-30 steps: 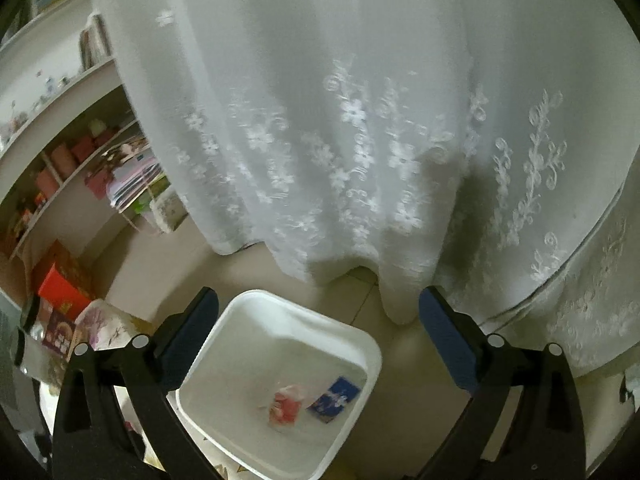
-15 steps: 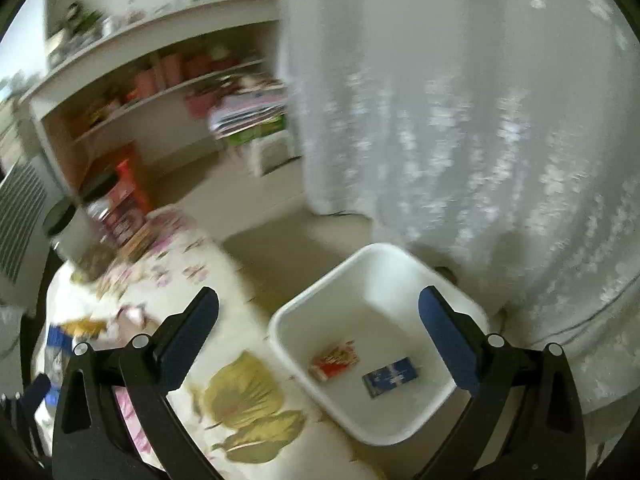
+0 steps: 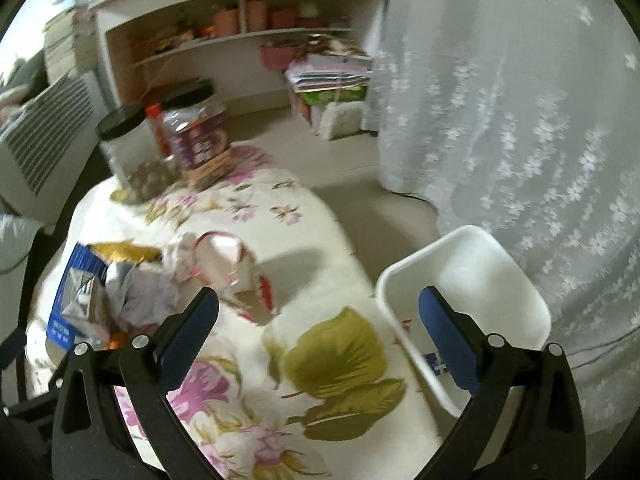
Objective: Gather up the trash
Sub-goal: 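Move the left tool to the white paper cup while the right tool approaches the white carton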
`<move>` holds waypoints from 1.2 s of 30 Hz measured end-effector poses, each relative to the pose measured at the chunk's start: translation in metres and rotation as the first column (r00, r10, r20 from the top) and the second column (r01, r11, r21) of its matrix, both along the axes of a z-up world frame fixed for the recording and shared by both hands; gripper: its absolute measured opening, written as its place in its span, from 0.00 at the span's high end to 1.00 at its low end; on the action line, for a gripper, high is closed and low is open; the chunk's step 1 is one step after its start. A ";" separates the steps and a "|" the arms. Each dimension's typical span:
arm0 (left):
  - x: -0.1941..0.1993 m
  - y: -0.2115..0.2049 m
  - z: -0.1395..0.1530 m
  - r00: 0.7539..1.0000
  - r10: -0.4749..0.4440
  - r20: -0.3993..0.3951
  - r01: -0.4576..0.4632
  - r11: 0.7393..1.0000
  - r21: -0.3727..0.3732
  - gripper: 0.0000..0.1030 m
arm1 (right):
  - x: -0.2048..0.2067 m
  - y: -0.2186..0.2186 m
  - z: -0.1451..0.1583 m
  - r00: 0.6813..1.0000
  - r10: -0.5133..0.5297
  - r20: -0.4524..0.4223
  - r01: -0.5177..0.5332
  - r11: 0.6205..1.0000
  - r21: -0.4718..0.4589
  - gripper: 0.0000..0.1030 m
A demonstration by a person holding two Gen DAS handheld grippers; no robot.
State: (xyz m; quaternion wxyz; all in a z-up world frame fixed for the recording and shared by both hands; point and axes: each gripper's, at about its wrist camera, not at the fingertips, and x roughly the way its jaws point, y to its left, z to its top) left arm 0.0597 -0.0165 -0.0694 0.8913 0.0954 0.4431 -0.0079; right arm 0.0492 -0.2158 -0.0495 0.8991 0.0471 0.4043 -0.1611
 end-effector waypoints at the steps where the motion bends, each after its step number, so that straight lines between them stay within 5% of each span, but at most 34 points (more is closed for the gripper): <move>1: 0.003 0.007 -0.002 1.000 0.011 -0.005 -0.011 1.000 0.005 0.17 | 0.002 0.006 -0.002 1.000 0.014 -0.007 -0.014 1.000 -0.007 0.07; 18: 0.022 0.092 -0.041 0.988 0.128 -0.082 -0.118 0.987 0.108 0.16 | 0.029 0.068 -0.028 0.986 0.142 -0.086 -0.144 0.989 -0.018 0.07; 36: 0.045 0.138 -0.077 0.967 0.163 -0.195 -0.156 0.987 0.050 0.11 | 0.045 0.105 -0.047 0.972 0.195 -0.132 -0.202 0.979 -0.036 0.07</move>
